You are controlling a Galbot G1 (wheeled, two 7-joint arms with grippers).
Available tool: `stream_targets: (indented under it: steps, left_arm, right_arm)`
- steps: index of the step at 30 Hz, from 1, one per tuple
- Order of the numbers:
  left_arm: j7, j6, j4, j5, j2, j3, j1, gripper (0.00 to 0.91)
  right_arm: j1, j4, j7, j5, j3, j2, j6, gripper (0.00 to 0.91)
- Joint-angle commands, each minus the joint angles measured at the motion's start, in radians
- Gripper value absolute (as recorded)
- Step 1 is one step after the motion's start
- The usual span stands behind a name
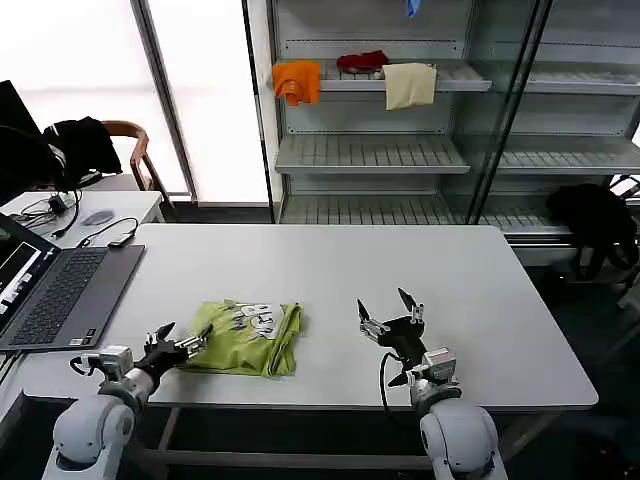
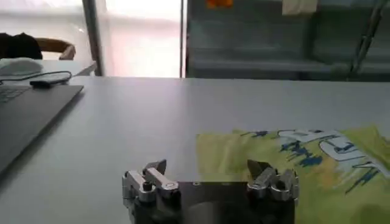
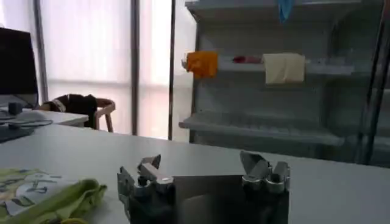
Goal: Fold and organize the clothes.
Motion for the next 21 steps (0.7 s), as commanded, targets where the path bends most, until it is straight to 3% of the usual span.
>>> stream_targets:
  steps: [1,2,4,21]
  left_arm:
    - [-0.002,0.002,0.014,0.009,-0.023,0.019,0.002,0.494]
    - [-0.001,0.002,0.014,0.011,-0.026,0.021,0.003,0.242]
    - [-0.001,0.002,0.011,0.010,-0.029,0.024,0.005,0.030]
    - [-0.002,0.001,0.020,-0.047,-0.039,0.012,0.000,0.010]
  right_arm:
    - [0.001,0.002,0.000,-0.001,0.000,-0.001,0.001,0.907]
    - [0.001,0.002,0.001,0.000,0.001,-0.002,0.001,0.907]
    - [0.001,0.001,0.001,-0.001,0.002,-0.002,0.001,0.907]
    - [0.000,-0.002,0.005,-0.001,0.002,0.001,0.002,0.907]
